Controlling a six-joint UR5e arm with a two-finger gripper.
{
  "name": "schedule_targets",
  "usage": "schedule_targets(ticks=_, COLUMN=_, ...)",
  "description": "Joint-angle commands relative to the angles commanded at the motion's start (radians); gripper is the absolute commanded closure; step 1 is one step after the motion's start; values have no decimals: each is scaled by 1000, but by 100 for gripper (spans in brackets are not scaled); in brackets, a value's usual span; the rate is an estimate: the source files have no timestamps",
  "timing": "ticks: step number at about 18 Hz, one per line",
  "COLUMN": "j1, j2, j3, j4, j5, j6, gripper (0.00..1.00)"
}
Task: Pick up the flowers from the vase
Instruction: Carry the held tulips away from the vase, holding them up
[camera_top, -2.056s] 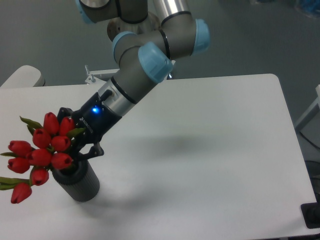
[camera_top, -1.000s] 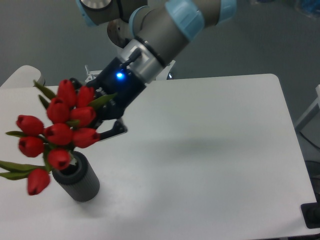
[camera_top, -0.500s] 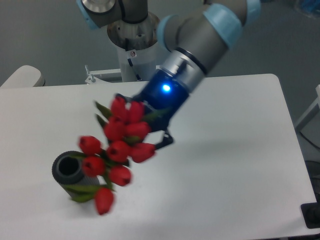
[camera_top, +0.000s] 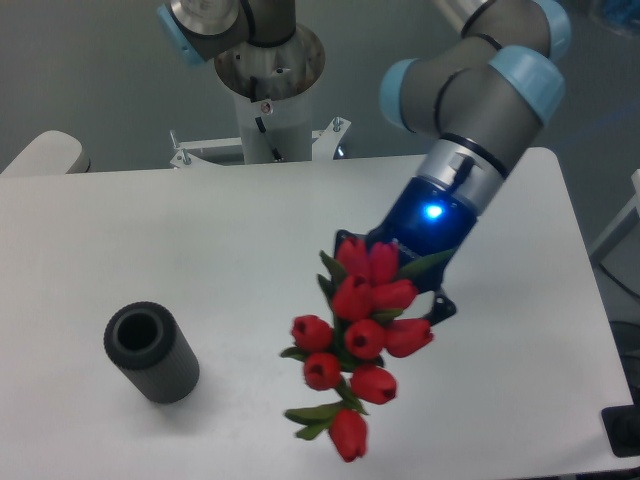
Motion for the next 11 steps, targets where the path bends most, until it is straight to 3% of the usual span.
schedule_targets(ticks=11, j1=29, j2=-12, j3=-6, j4=2, j5=-2, j6=57, gripper=66)
